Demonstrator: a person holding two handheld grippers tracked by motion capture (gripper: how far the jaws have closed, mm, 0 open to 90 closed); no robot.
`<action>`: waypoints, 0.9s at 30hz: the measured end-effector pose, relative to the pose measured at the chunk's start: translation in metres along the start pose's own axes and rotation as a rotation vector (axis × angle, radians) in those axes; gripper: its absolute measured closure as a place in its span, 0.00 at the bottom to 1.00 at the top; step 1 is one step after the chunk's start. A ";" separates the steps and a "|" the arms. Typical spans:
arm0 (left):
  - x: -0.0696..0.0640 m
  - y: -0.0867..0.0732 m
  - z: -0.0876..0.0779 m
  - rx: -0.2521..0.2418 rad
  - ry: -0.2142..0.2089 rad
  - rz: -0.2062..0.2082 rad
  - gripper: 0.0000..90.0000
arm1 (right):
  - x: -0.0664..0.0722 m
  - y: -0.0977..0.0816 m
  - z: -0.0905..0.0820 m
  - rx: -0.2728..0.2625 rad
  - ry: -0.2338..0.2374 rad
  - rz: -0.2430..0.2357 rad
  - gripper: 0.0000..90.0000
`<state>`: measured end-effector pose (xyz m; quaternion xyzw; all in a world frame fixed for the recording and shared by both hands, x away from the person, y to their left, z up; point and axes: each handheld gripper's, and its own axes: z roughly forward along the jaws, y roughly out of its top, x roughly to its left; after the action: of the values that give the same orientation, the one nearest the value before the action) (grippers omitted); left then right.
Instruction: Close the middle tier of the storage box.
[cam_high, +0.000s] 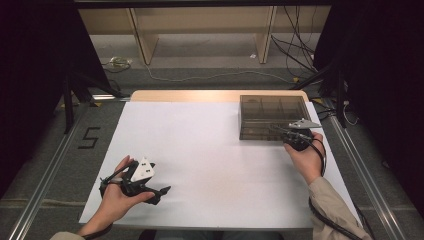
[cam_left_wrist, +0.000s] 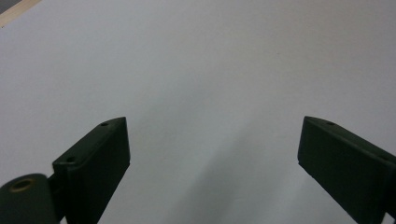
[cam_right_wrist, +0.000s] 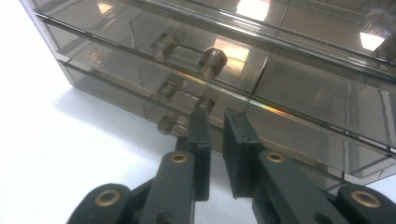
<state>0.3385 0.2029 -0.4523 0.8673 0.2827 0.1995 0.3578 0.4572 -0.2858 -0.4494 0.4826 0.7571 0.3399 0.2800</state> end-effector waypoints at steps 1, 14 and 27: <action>0.000 0.000 0.000 0.000 0.000 0.000 0.10 | 0.001 -0.001 -0.001 0.002 0.006 -0.002 0.87; 0.000 0.000 0.001 0.003 -0.002 0.002 0.10 | 0.011 -0.008 -0.013 -0.001 0.057 -0.022 0.80; 0.000 0.000 0.000 0.003 -0.001 0.003 0.10 | 0.025 -0.015 -0.024 -0.001 0.112 -0.035 0.69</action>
<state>0.3386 0.2024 -0.4525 0.8684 0.2818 0.1993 0.3562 0.4214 -0.2727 -0.4489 0.4492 0.7798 0.3619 0.2434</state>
